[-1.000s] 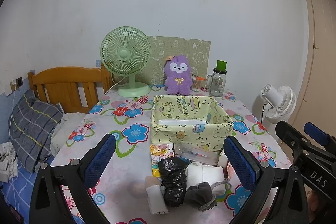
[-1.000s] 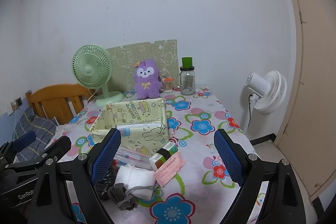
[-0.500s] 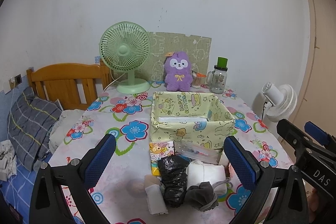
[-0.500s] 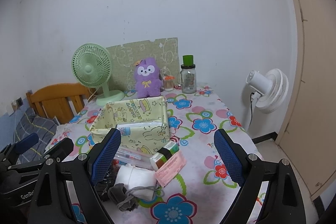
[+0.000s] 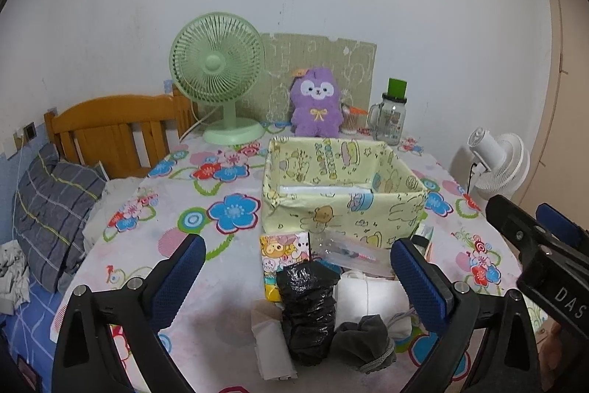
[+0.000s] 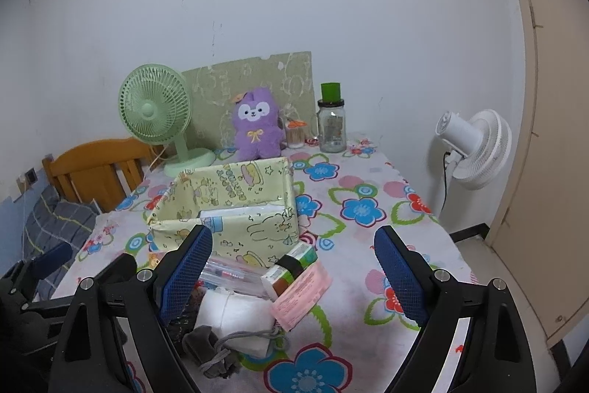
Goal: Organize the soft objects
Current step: 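Grasp the black plastic bundle with the left gripper while the right gripper grasps the white-green box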
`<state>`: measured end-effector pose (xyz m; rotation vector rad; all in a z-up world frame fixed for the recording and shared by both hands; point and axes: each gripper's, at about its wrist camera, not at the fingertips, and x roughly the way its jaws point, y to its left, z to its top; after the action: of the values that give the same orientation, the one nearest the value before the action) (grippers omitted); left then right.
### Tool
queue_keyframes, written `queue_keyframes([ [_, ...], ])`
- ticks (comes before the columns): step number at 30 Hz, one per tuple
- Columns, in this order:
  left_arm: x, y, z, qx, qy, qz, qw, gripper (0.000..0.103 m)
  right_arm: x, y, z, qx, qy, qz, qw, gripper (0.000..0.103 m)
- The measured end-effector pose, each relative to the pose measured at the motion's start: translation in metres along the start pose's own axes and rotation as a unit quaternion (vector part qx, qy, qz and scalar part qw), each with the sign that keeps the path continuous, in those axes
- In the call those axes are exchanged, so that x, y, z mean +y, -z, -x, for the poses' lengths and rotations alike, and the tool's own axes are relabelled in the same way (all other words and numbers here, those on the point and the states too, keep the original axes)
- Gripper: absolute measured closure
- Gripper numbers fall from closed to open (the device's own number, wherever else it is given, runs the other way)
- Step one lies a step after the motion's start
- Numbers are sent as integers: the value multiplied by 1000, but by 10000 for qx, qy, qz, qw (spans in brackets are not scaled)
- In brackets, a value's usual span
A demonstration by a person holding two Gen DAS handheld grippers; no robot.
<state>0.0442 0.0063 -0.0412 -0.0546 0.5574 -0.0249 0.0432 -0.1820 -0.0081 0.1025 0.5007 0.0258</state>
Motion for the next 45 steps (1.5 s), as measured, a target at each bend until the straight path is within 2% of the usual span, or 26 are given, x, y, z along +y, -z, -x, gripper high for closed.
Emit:
queue_keyframes([
  [6,-2,8,-17,199,-34,-61,9998,4,7,10,-21,227,-66,22,9997,12],
  [10,-1,15,-33,425,-28,-23,9991,10,10,18,-36,396,-79,41,9992,13],
  [19,2,28,-57,774,7,-28,9970,13,14,33,-64,773,-140,40,9969,16],
  [26,1,31,-75,1065,167,31,9942,29,14,39,-82,1009,-118,14,9948,17],
  [30,-3,34,-82,1141,276,-13,9931,48,14,42,-92,1150,-114,27,9933,22],
  [33,-6,35,-86,1142,308,-67,9930,53,14,44,-97,1204,-172,-23,9926,31],
  [34,-7,35,-87,1144,327,-79,9929,55,15,44,-99,1237,-191,-21,9921,31],
  [44,-15,34,-92,1096,269,-253,9933,59,16,46,-118,1460,-252,-47,9889,50],
  [45,-16,34,-93,1099,266,-275,9932,59,15,46,-120,1489,-233,-45,9886,54],
])
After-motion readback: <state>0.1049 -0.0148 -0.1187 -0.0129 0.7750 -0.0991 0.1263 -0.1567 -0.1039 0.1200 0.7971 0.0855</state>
